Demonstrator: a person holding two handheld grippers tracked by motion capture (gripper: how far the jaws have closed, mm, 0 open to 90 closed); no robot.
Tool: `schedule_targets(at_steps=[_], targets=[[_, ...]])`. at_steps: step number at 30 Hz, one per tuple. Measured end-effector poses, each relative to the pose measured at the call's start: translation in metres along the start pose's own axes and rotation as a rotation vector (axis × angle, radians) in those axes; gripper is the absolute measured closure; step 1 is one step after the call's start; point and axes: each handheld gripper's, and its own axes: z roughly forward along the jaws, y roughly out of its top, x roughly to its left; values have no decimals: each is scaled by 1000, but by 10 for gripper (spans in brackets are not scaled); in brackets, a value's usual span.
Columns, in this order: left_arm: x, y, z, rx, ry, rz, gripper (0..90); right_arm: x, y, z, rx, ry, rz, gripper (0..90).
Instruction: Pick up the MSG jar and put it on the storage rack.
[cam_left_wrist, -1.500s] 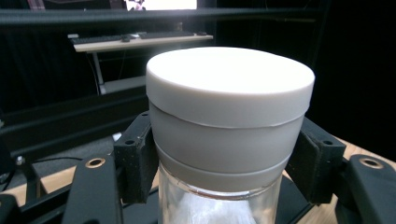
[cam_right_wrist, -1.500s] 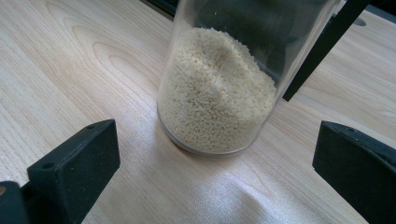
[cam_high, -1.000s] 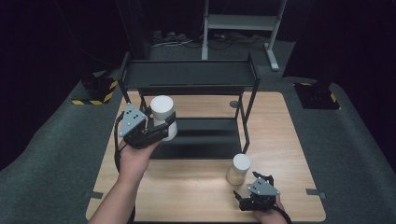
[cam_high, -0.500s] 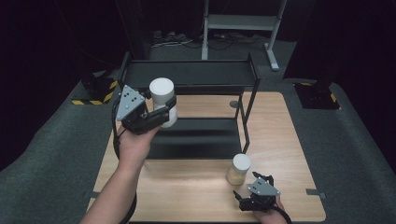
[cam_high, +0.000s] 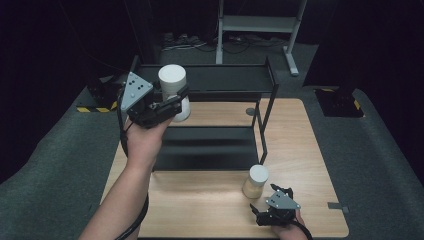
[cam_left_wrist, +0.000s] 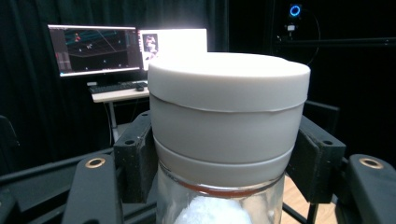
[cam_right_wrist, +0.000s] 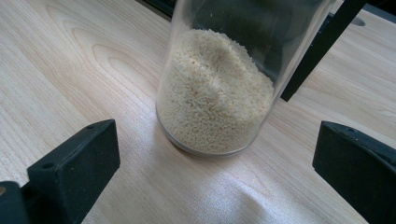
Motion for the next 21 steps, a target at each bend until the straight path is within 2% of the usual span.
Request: schedule_targets(at_steps=[11, 21], targets=[[1, 15, 10, -17, 21, -13, 346, -1, -1, 0, -3, -1, 6, 0], [2, 23, 29, -1, 44, -10, 345, -2, -1, -1, -5, 0, 8, 0]])
